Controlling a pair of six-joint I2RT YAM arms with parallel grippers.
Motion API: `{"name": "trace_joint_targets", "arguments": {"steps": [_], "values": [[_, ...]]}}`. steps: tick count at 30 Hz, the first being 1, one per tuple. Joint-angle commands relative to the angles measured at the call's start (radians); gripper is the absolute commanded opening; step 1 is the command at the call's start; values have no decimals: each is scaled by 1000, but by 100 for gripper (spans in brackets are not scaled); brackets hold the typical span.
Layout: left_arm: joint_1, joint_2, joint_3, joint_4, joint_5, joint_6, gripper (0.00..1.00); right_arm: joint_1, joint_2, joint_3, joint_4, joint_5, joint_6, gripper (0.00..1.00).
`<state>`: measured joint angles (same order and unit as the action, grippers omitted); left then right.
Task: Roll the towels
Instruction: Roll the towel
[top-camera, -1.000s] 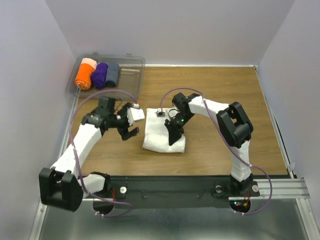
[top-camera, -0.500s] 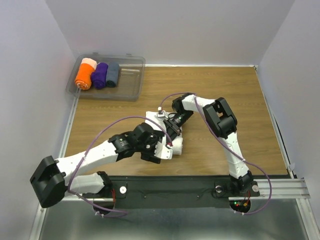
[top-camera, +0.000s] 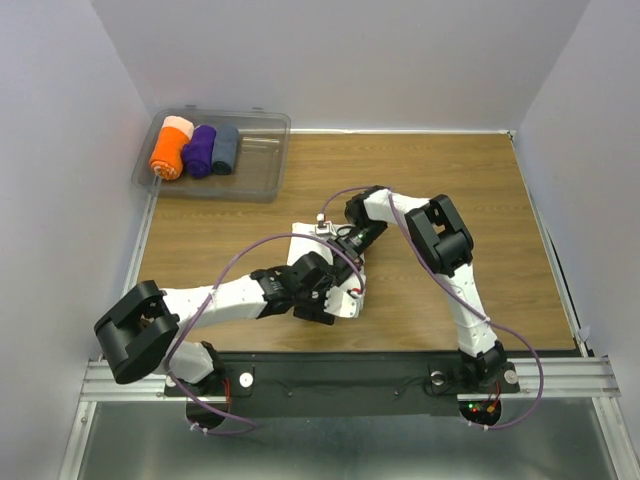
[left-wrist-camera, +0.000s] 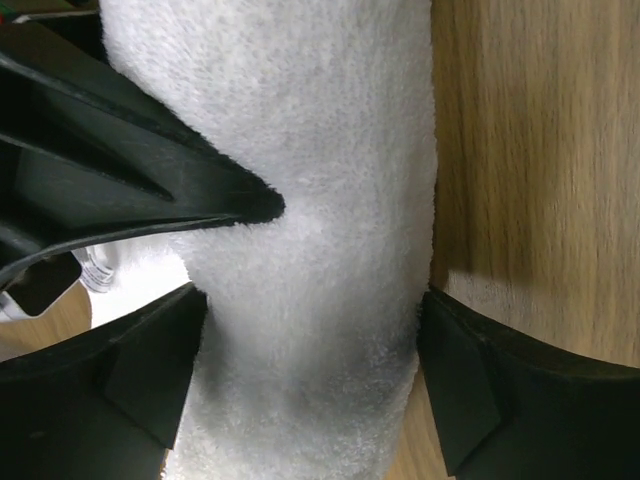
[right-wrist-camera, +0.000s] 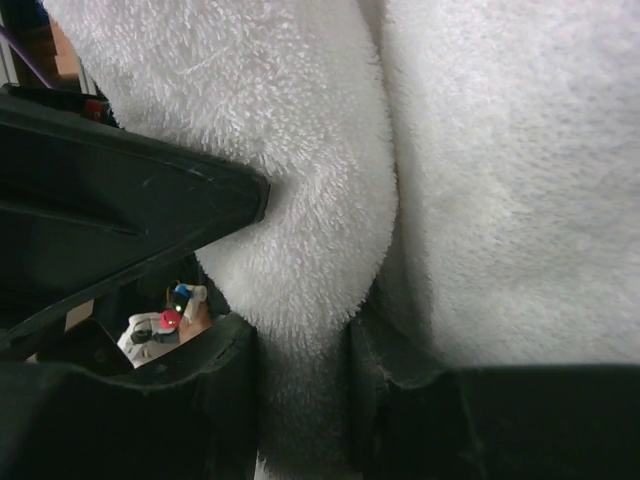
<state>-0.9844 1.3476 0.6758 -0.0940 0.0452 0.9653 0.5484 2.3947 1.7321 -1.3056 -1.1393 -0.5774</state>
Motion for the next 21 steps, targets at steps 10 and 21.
{"name": "trace_joint_targets", "arguments": {"steps": [10, 21], "values": [[7, -5, -4, -156, 100, -188, 42, -119, 0, 43, 83, 108, 103, 52], [197, 103, 112, -257, 335, -163, 39, -286, -210, 119, 262, 115, 309, 66]]}}
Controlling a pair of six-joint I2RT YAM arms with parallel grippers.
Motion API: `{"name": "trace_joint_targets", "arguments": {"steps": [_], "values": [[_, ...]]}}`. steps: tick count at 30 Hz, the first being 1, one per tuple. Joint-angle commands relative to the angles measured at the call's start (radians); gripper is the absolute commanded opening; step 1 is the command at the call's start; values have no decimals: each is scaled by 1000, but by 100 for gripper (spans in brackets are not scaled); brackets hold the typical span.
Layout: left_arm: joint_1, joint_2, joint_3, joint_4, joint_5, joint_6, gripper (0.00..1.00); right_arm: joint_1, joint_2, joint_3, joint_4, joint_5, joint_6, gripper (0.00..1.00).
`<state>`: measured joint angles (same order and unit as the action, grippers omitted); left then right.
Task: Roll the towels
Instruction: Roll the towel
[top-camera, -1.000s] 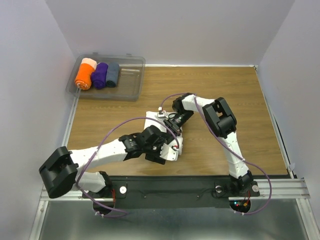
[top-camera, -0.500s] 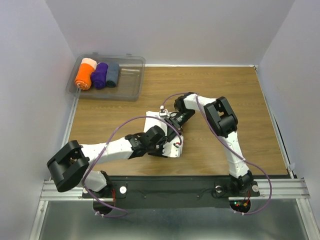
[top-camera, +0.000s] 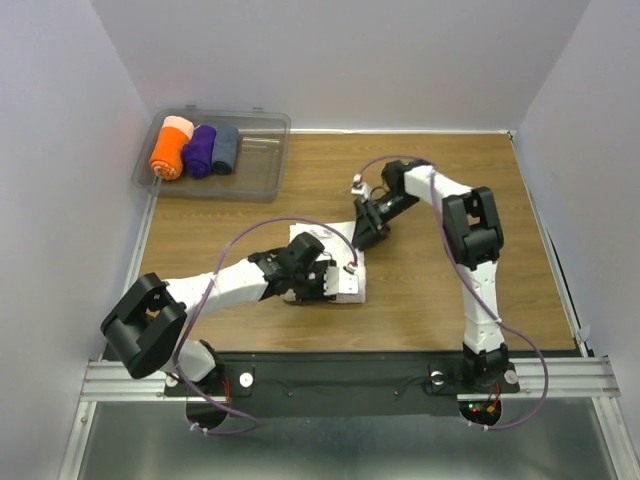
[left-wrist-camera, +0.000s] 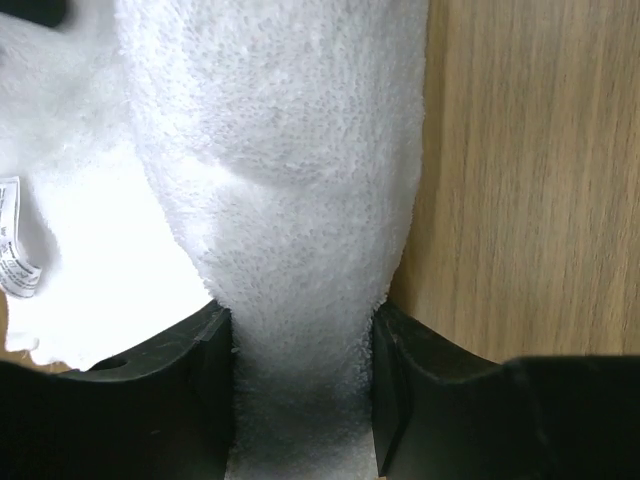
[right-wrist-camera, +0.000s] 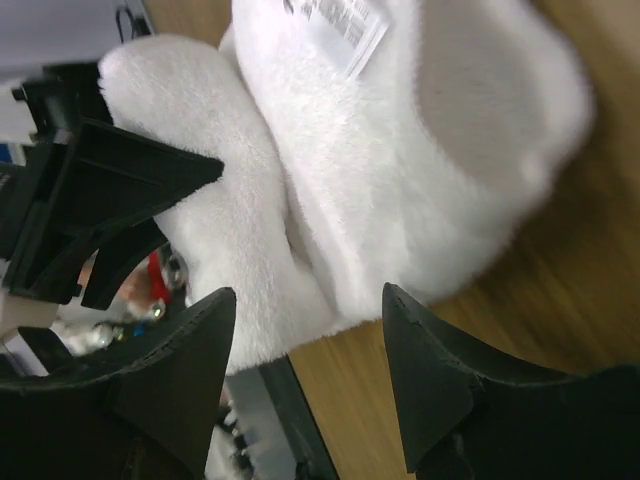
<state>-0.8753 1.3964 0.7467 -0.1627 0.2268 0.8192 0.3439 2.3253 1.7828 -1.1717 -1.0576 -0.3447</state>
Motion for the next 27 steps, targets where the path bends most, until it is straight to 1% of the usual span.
{"name": "trace_joint_targets", "arguments": {"steps": [1, 2, 3, 5, 6, 7, 8, 10, 11, 12, 13, 17, 19, 21, 22, 23, 24, 25, 26, 27], "values": [[110, 68, 58, -216, 173, -8, 39, -103, -158, 75, 129, 27, 73, 66], [127, 105, 78, -234, 218, 18, 39, -114, -176, 82, 129, 30, 66, 66], [166, 127, 123, -277, 239, 34, 39, -121, -220, 79, 129, 33, 59, 66], [199, 196, 172, -323, 282, 70, 39, -146, -268, 69, 130, 51, 39, 66], [211, 225, 199, -352, 320, 81, 39, -155, -302, 41, 136, 74, 20, 84], [225, 255, 259, -410, 341, 89, 39, -163, -329, 26, 138, 79, 6, 91], [255, 312, 287, -441, 365, 104, 39, -172, -390, 11, 138, 91, -8, 92], [289, 361, 357, -516, 426, 147, 39, -174, -450, -35, 141, 142, -60, 95], [317, 407, 379, -537, 456, 173, 39, -174, -515, -66, 145, 174, -88, 100], [332, 432, 422, -582, 468, 191, 40, -172, -541, -78, 150, 191, -100, 100], [343, 490, 446, -612, 479, 207, 41, -171, -587, -89, 152, 206, -115, 100], [394, 640, 574, -738, 523, 281, 42, -140, -659, -169, 171, 303, -212, 100], [416, 682, 633, -773, 540, 296, 42, -106, -724, -221, 199, 376, -264, 100], [429, 730, 667, -791, 554, 298, 43, -39, -811, -314, 274, 445, -286, 100], [438, 768, 709, -820, 557, 304, 43, 22, -846, -348, 309, 476, -287, 100], [441, 786, 729, -837, 557, 308, 43, 58, -875, -423, 381, 510, -287, 100], [444, 805, 750, -854, 560, 311, 43, 101, -900, -456, 415, 595, -298, 100], [447, 819, 781, -866, 553, 310, 44, 192, -944, -488, 447, 643, -301, 100], [447, 844, 792, -862, 545, 290, 45, 239, -957, -550, 504, 733, -322, 100], [447, 854, 806, -851, 536, 284, 45, 321, -969, -574, 529, 772, -335, 100]]}}
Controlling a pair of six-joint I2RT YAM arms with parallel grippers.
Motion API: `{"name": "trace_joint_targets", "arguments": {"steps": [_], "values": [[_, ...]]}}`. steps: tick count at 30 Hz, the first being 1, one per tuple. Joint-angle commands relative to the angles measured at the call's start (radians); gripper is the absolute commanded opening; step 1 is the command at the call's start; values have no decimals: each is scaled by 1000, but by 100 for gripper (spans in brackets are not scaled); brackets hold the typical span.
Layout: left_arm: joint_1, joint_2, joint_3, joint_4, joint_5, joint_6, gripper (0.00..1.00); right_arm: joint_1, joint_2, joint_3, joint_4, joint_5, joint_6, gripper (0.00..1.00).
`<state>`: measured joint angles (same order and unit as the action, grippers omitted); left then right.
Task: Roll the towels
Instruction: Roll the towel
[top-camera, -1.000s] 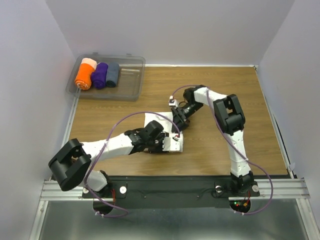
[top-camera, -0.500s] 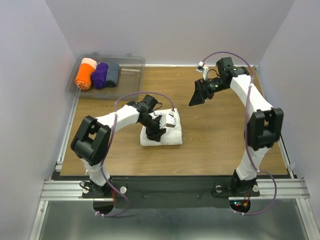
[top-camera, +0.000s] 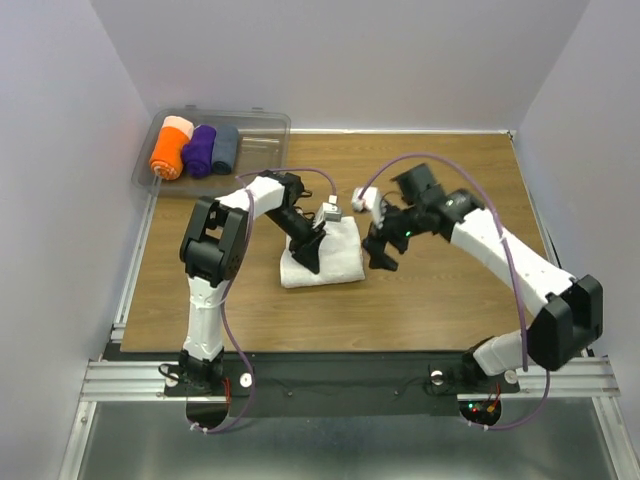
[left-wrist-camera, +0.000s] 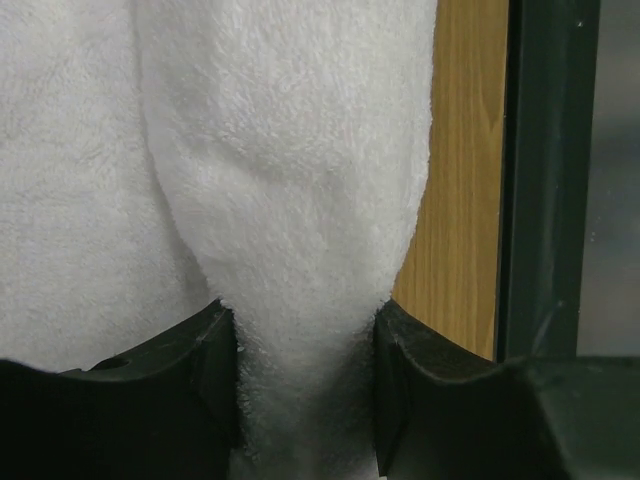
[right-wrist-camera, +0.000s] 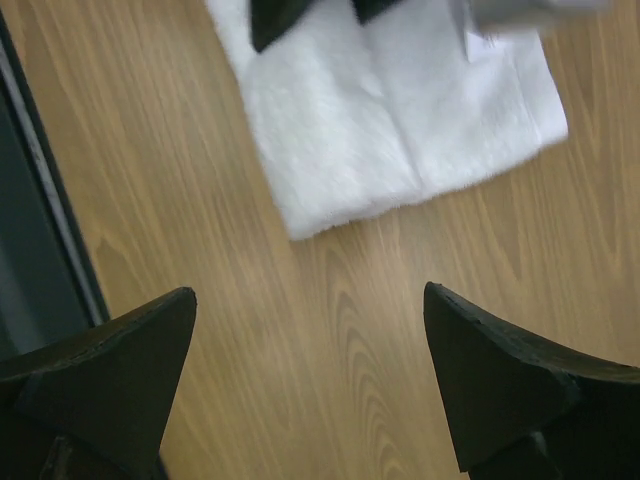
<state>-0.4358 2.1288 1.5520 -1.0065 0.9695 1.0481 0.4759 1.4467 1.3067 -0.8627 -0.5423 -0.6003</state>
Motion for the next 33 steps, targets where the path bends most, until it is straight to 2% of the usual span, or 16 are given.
{"name": "trace_joint_targets", "arguments": {"steps": [1, 4, 9, 14, 20, 24, 27, 28, 30, 31, 33], "values": [[8, 129, 5, 0, -213, 49, 45, 220, -88, -118, 241, 296, -82, 100], [8, 155, 31, 6, -213, 30, 46, 280, -69, -174, 347, 376, -76, 100], [8, 187, 56, 0, -206, 26, 46, 391, 38, -211, 493, 504, -173, 100], [8, 189, 59, 3, -216, 32, 48, 403, 92, -241, 603, 525, -223, 100], [11, 197, 66, 8, -213, 38, 50, 418, 150, -254, 607, 463, -219, 100], [12, 189, 71, 8, -207, 47, 52, 418, 190, -290, 625, 449, -231, 92], [20, 175, 71, 14, -206, 49, 53, 418, 215, -305, 623, 427, -216, 65], [22, 171, 71, 14, -203, 49, 53, 417, 215, -311, 623, 412, -204, 48], [26, 151, 69, 8, -196, 55, 55, 412, 216, -311, 622, 397, -182, 32], [31, 131, 66, 2, -187, 56, 57, 406, 216, -308, 613, 372, -158, 17], [37, 106, 60, -6, -173, 59, 59, 395, 216, -299, 593, 323, -121, 1]]}}
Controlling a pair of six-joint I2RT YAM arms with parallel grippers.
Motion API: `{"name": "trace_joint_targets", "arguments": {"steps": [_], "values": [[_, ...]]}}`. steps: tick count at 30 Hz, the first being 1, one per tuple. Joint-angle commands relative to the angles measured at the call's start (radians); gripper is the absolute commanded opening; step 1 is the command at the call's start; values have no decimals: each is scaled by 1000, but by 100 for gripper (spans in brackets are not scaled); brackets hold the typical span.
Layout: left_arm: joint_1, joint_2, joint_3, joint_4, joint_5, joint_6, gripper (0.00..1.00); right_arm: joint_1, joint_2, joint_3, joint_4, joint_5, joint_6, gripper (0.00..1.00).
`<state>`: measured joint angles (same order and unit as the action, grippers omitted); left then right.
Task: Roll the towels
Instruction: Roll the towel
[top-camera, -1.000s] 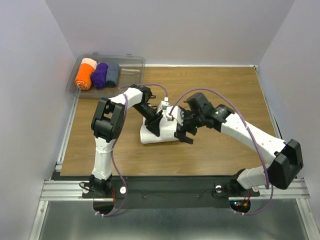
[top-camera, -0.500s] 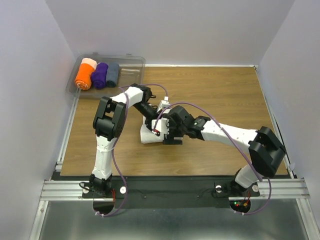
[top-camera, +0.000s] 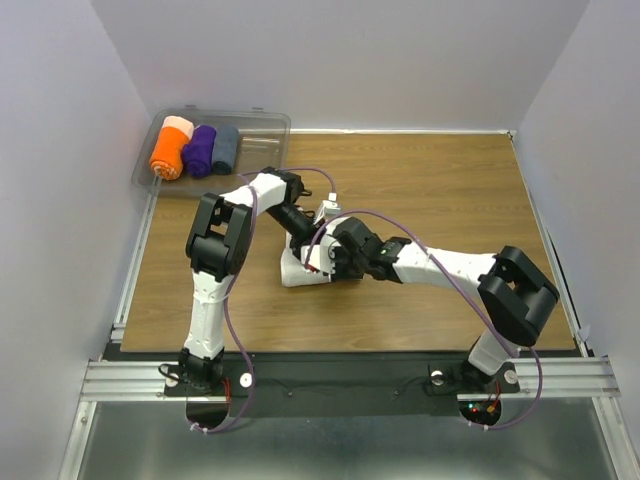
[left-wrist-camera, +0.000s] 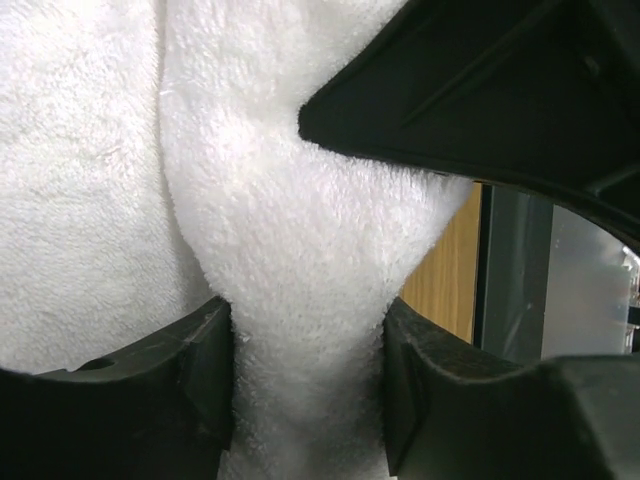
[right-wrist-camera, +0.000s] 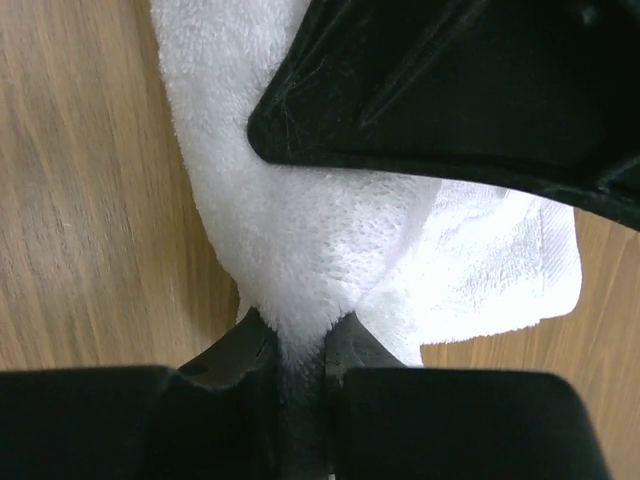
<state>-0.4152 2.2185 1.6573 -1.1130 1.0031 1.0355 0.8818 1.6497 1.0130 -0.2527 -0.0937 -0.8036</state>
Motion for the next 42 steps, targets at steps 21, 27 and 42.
{"name": "trace_joint_targets", "arguments": {"steps": [21, 27, 42], "values": [[266, -813, -439, 498, -268, -218, 81, -181, 269, 349, -577, -590, 224, 0], [268, -1063, -662, 604, -302, -157, 89, -207, 397, 459, -697, -721, 224, 1], [-193, -1409, -1044, 783, -705, 83, 99, -284, 709, 714, -948, -876, 144, 1]]}}
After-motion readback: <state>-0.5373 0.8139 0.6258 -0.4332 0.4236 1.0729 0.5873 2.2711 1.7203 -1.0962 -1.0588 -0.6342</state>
